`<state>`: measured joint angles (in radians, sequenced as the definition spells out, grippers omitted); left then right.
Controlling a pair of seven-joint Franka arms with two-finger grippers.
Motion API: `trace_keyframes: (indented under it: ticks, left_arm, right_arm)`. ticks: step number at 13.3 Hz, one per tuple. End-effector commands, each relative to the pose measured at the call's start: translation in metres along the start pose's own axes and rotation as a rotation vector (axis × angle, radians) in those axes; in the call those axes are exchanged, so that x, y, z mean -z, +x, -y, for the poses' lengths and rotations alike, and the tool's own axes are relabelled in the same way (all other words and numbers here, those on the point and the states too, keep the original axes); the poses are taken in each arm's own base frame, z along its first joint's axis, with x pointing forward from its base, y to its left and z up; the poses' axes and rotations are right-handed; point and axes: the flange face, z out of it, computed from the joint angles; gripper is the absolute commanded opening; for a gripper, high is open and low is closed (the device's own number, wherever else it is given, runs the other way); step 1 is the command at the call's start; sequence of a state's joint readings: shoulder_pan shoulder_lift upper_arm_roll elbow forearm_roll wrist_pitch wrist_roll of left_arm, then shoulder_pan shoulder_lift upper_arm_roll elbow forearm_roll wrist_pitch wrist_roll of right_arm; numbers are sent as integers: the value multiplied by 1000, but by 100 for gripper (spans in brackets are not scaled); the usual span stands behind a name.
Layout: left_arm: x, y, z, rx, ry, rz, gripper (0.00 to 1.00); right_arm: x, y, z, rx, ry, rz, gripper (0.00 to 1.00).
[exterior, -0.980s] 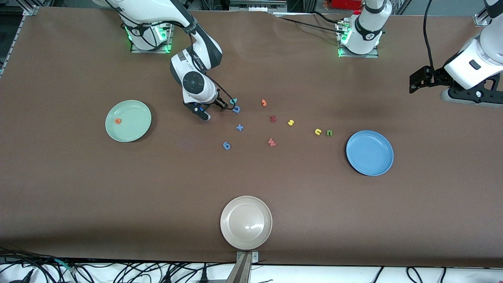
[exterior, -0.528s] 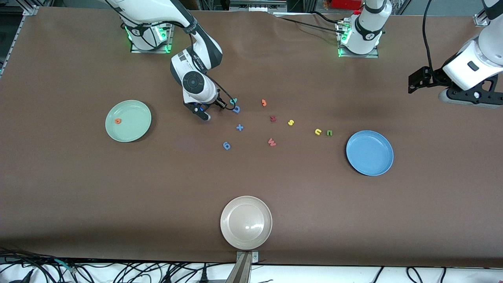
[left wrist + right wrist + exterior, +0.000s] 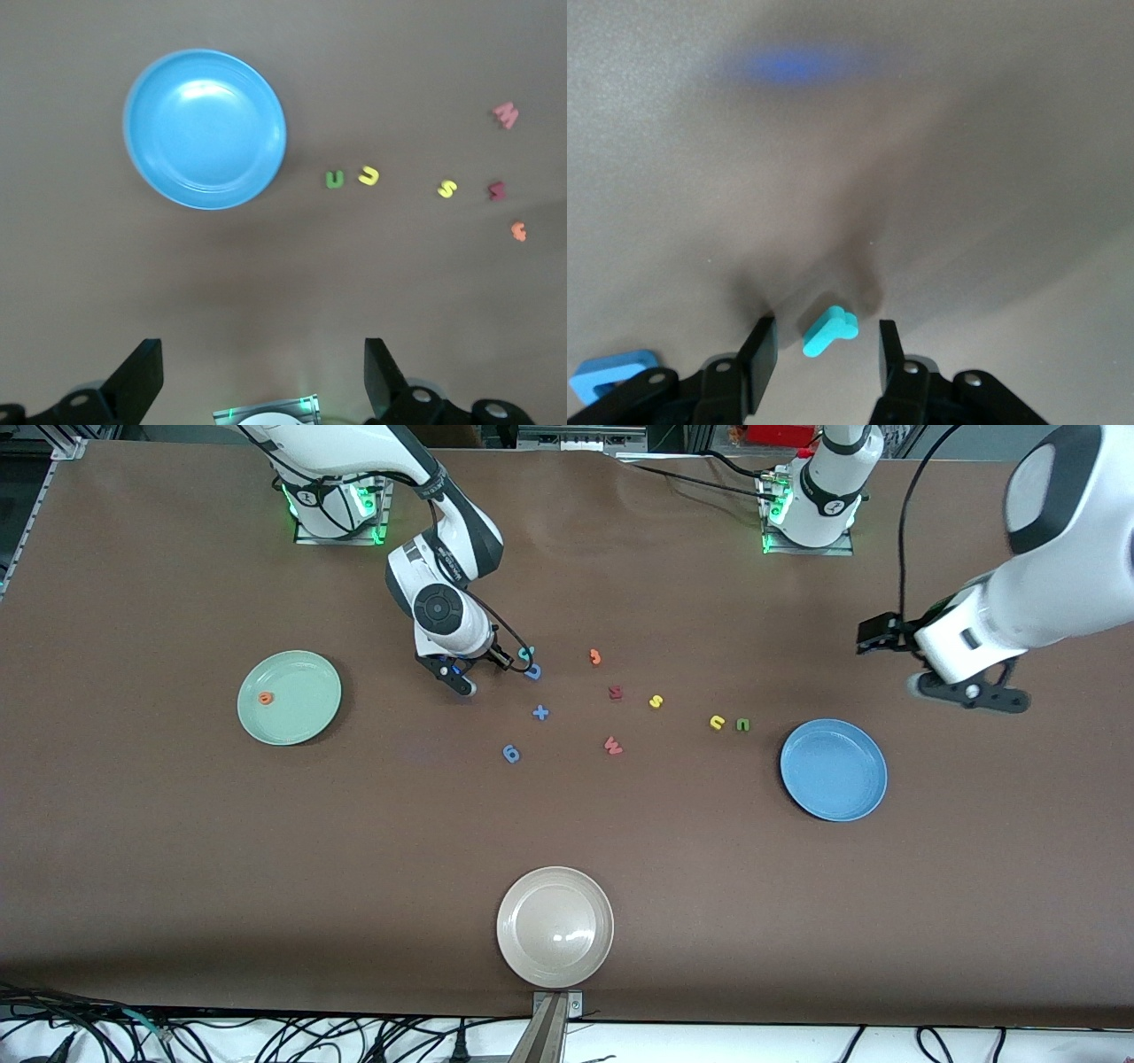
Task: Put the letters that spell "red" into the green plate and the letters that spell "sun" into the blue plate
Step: 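Lower the right gripper to the r while the left gripper reaches the green u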
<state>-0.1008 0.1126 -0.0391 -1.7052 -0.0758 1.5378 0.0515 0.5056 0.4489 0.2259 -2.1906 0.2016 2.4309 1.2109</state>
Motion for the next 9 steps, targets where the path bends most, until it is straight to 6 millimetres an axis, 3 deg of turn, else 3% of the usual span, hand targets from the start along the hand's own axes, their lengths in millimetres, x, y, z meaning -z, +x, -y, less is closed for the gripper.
trace_keyframes:
  ticks: [1, 4, 7, 9]
  left_arm:
    - [-31, 22, -17, -18, -21, -2, 100]
    - [-102, 34, -35, -41, -13, -83, 100]
    - [-177, 64, -54, 10, -7, -117, 100]
    - [-208, 67, -59, 22, -8, -121, 100]
  right_arm:
    - [-17, -19, 4, -43, 47, -20, 54]
    - [-22, -18, 3, -40, 47, -23, 54]
    - [-25, -17, -2, -37, 36, -24, 54]
    - [-22, -13, -5, -35, 29, -30, 54]
